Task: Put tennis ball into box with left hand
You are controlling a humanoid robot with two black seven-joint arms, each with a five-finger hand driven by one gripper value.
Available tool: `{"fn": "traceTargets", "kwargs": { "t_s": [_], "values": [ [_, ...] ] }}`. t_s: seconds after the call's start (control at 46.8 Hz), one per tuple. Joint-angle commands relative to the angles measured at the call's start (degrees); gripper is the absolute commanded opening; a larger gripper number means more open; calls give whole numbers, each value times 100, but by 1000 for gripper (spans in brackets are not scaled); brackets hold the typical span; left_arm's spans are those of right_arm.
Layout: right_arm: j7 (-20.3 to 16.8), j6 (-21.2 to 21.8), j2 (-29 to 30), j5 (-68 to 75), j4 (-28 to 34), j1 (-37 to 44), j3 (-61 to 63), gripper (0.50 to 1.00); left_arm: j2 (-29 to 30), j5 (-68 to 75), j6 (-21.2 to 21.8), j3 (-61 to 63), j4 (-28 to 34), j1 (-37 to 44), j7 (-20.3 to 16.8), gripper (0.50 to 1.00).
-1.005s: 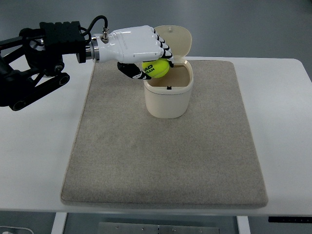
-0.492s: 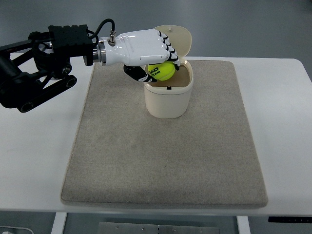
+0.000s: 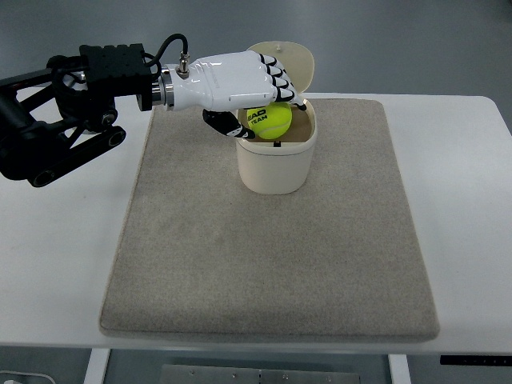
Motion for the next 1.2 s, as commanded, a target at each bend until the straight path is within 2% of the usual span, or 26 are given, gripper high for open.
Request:
{"fn": "traceTargets", "kwargs": {
  "t_s": [0.0, 0.064, 0.214, 0.492, 0.577, 0.62, 0.748, 1.026, 1.09, 1.176],
  "values": [
    [0, 0, 0, 1, 0, 0, 0, 938, 16, -26, 0, 5, -3, -8, 4, 941],
    [0, 0, 0, 1, 0, 0, 0, 938, 42, -35, 0, 5, -3, 1, 4, 956],
    [0, 0, 0, -8, 0, 0, 0, 938, 165, -43, -9, 32, -64, 1, -5, 956],
    [0, 0, 0, 1, 0, 0, 0, 938, 1281, -420, -219, 453, -662, 10, -5, 958],
    [0, 0, 0, 1, 0, 0, 0, 938, 1580, -1096, -386, 577, -662, 63, -5, 964],
    [0, 0, 0, 1, 0, 0, 0, 938, 1712, -1553, -457, 594, -662, 159, -5, 988],
    [0, 0, 0, 1, 0, 0, 0, 938, 2046, -2863, -624, 594, -653, 440, -5, 992],
    [0, 0, 0, 1, 0, 0, 0, 938, 2161, -5385, -913, 594, -372, 1056, 4, 992],
    [0, 0, 0, 1, 0, 0, 0, 938, 2213, -6175, -1168, 594, -310, 1126, 4, 992],
    [0, 0, 0, 1, 0, 0, 0, 938, 2345, -7064, -1809, 594, -144, 1153, 4, 992]
  ]
}}
